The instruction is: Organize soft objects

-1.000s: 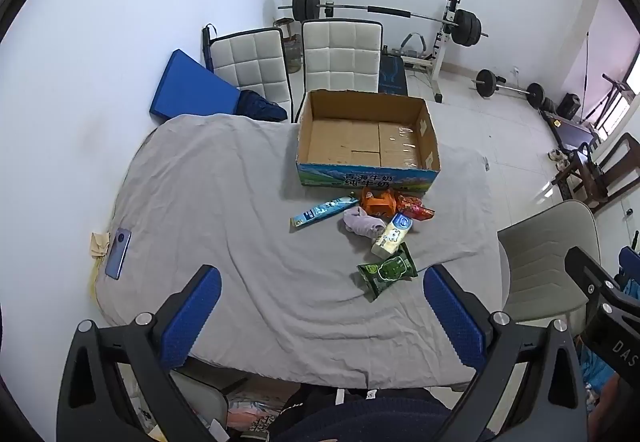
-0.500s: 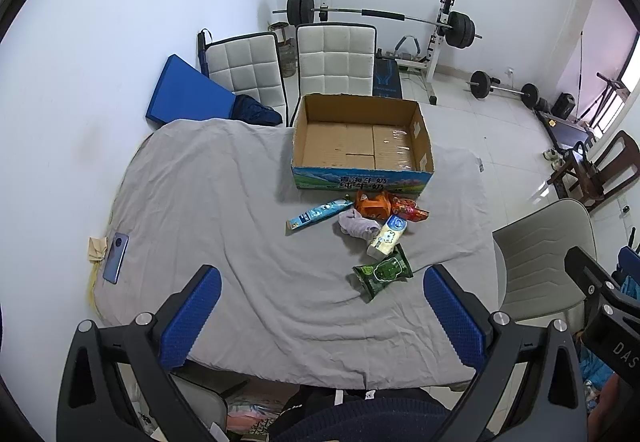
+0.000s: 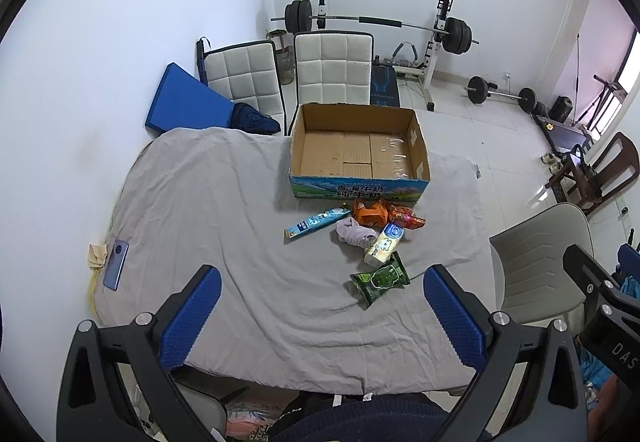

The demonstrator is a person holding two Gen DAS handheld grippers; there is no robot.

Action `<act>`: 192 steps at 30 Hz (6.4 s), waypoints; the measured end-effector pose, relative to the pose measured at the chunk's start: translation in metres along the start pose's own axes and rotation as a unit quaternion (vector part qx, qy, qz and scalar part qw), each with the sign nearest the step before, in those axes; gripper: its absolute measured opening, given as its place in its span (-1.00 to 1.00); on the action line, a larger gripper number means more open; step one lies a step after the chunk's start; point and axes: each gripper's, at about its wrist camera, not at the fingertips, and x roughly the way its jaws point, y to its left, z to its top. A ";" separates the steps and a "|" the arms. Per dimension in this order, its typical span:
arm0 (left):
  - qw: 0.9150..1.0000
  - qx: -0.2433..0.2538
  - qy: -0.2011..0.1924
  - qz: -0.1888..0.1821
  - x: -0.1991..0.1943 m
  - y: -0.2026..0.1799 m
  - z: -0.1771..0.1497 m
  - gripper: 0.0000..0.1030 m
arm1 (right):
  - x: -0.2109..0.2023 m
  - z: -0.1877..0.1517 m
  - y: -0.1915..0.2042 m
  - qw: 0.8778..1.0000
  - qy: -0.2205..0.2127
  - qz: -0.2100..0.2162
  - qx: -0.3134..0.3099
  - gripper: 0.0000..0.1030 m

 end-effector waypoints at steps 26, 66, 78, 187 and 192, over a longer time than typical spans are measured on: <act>1.000 0.002 -0.006 -0.002 0.002 -0.006 0.005 1.00 | 0.000 0.002 -0.001 1.000 -0.007 0.000 0.001 1.00; 1.000 -0.001 0.011 -0.003 0.030 -0.005 0.018 1.00 | 0.025 0.009 -0.001 1.000 0.021 0.010 0.002 1.00; 0.987 -0.011 0.153 0.051 0.222 0.005 -0.003 1.00 | 0.258 -0.028 0.005 0.968 0.239 0.065 0.044 1.00; 0.974 -0.013 0.150 -0.167 0.401 -0.063 0.235 0.18 | 0.353 0.187 0.036 0.971 0.199 0.124 -0.051 -0.25; 0.968 -0.012 0.186 -0.168 0.462 -0.054 0.264 0.18 | 0.434 0.210 0.065 0.964 0.229 0.115 -0.062 -0.25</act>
